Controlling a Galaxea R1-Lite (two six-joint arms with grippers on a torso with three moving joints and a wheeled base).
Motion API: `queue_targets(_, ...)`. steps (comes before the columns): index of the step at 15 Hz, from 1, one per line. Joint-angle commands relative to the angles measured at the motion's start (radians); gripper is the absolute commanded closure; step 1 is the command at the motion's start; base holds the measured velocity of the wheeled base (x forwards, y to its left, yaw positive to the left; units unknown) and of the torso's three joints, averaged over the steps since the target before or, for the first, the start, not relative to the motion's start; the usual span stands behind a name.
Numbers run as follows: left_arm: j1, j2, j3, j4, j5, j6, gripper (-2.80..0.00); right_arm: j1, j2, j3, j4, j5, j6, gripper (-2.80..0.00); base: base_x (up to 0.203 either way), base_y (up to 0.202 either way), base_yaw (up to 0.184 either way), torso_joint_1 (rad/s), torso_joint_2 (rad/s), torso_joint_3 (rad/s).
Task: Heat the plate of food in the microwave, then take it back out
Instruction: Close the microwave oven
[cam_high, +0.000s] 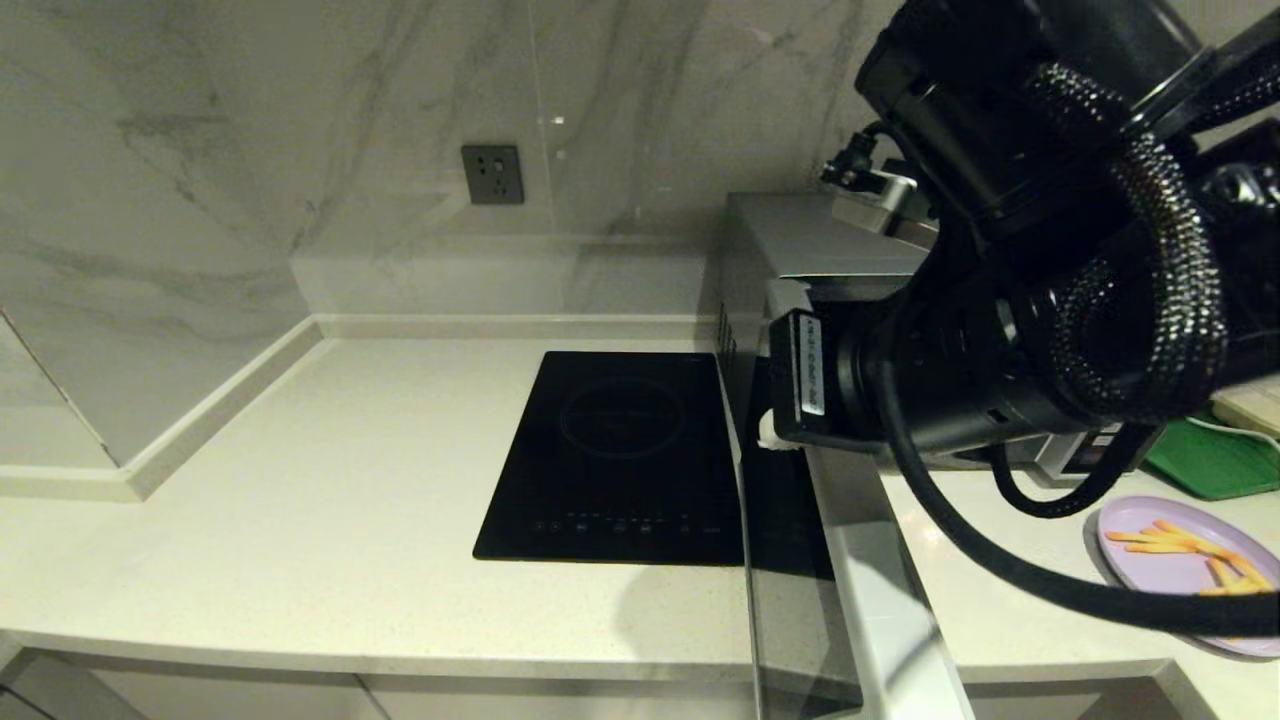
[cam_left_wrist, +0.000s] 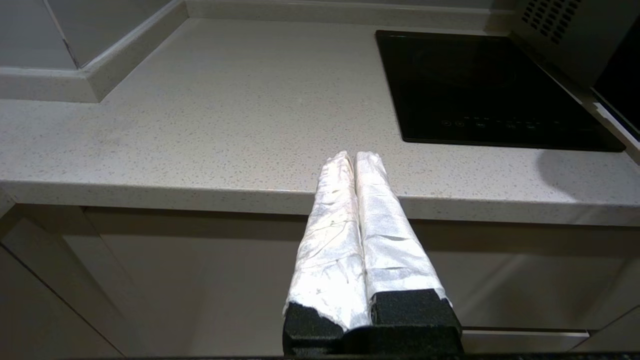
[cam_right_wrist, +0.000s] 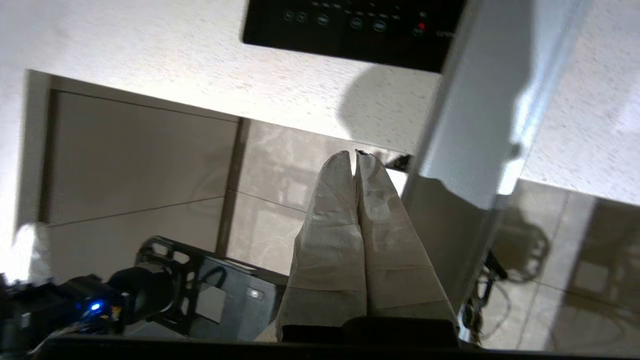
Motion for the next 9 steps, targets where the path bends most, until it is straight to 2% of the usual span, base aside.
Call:
queue_targets(1,0.0,0.0,0.0,0.0,0.0,0.0,0.0,0.0,0.002,0.023,0.014,-0.017,0.017,0.0,0.0,0.0,0.0,0.0,0.0,0.0)
queue_targets(4,0.0,0.0,0.0,0.0,0.0,0.0,0.0,-0.019,-0.046,0.088,0.014,-0.064,0.037,0.0,0.0,0.0,0.0,0.0,0.0,0.0)
queue_targets(9,0.0,0.0,0.0,0.0,0.0,0.0,0.0,-0.145,-0.203,0.239,0.011,-0.148,0.041,0.0,0.0,0.0,0.0,0.0,0.0,0.0)
